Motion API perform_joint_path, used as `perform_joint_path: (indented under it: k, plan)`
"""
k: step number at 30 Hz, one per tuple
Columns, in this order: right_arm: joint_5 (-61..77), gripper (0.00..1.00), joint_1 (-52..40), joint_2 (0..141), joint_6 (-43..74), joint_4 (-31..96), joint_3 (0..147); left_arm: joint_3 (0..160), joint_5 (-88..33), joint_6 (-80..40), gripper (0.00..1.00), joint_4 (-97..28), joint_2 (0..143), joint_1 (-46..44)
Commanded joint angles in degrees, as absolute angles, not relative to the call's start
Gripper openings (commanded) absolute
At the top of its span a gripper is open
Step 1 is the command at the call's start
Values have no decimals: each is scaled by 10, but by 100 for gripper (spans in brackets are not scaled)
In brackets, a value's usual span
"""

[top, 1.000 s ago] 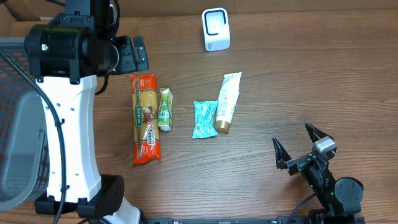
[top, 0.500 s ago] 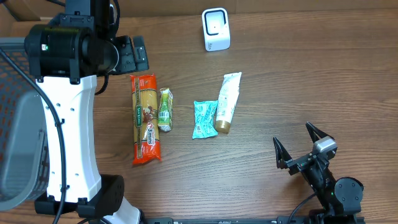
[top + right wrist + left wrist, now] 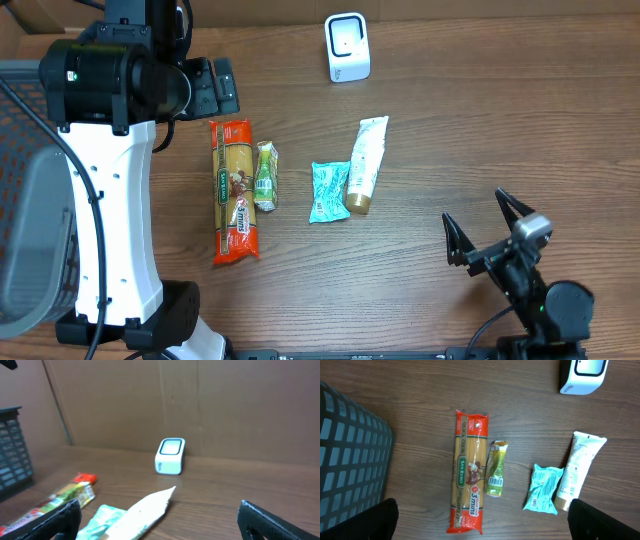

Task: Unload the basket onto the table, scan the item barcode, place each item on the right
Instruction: 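Move the right gripper over the Pantene tube and grasp it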

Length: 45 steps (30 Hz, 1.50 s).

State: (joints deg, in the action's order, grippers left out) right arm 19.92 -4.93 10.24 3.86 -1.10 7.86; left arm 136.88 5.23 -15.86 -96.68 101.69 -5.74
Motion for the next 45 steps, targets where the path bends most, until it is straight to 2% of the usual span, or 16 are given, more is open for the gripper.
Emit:
perform_joint_path:
  k: [1, 4, 12, 21, 23, 31, 35, 41, 45]
  plan:
    - [232, 100, -51, 185, 50, 2, 173, 1370, 60, -148, 100, -968, 1019, -57]
    - [264, 100, -51, 283, 50, 37, 254, 1370, 60, -148, 100, -968, 1019, -57]
    - [324, 100, -57, 592, 50, 231, 534, 1370, 60, -148, 100, -968, 1019, -57]
    - [321, 100, -140, 902, -10, 444, 841, 1370, 60, -148, 100, -968, 1019, -57]
    - [322, 100, -150, 949, -9, 446, 878, 1370, 60, -148, 100, -968, 1019, -57]
    - [335, 100, -179, 1059, 2, 297, 885, 1370, 60, -148, 100, -968, 1019, -57]
    - [284, 95, -217, 1104, 2, 256, 885, 1370, 60, -148, 100, -968, 1019, -57]
    - [234, 93, -257, 1179, 1, 253, 913, 1370, 60, -148, 100, -968, 1019, -57]
    - [225, 88, -266, 1233, 1, 295, 963, 1370, 60, -148, 100, -968, 1019, -57]
